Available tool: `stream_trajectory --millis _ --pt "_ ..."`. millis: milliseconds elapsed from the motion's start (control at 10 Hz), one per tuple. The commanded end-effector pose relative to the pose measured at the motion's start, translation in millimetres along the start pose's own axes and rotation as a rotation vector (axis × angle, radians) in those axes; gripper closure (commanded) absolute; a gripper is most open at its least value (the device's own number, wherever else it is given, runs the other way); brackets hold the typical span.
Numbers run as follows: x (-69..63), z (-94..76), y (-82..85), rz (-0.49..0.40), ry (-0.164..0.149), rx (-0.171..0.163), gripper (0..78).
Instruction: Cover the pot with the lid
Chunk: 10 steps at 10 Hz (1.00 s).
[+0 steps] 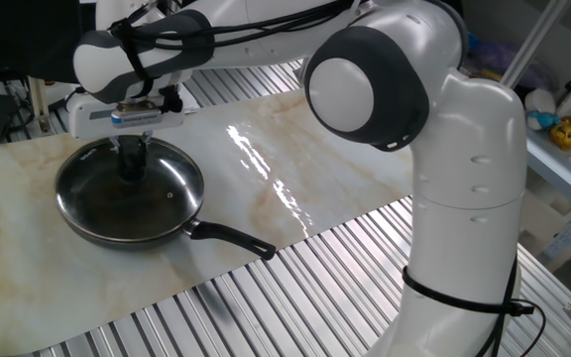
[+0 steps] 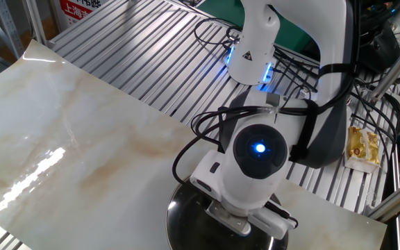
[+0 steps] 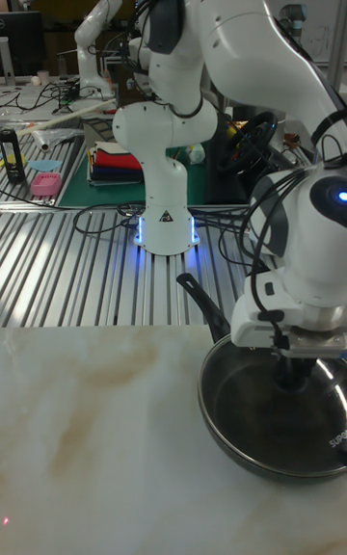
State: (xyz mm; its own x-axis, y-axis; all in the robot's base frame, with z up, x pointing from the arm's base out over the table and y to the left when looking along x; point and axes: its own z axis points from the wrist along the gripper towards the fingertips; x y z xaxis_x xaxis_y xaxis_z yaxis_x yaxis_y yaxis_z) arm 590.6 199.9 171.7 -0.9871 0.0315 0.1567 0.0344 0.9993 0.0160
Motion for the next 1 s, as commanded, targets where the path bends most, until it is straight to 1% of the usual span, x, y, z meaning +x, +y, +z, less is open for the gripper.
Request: stream_trajectory --millis 100,700,1000 --pt "-1.6 -3.5 0.5 0.001 -0.008 -0.003 76.5" --pt "-1.8 -3.1 0.4 0.01 -0.012 -0.003 76.5" --pt "-1.9 -2.9 0.4 0.013 -0.019 -0.001 76.5"
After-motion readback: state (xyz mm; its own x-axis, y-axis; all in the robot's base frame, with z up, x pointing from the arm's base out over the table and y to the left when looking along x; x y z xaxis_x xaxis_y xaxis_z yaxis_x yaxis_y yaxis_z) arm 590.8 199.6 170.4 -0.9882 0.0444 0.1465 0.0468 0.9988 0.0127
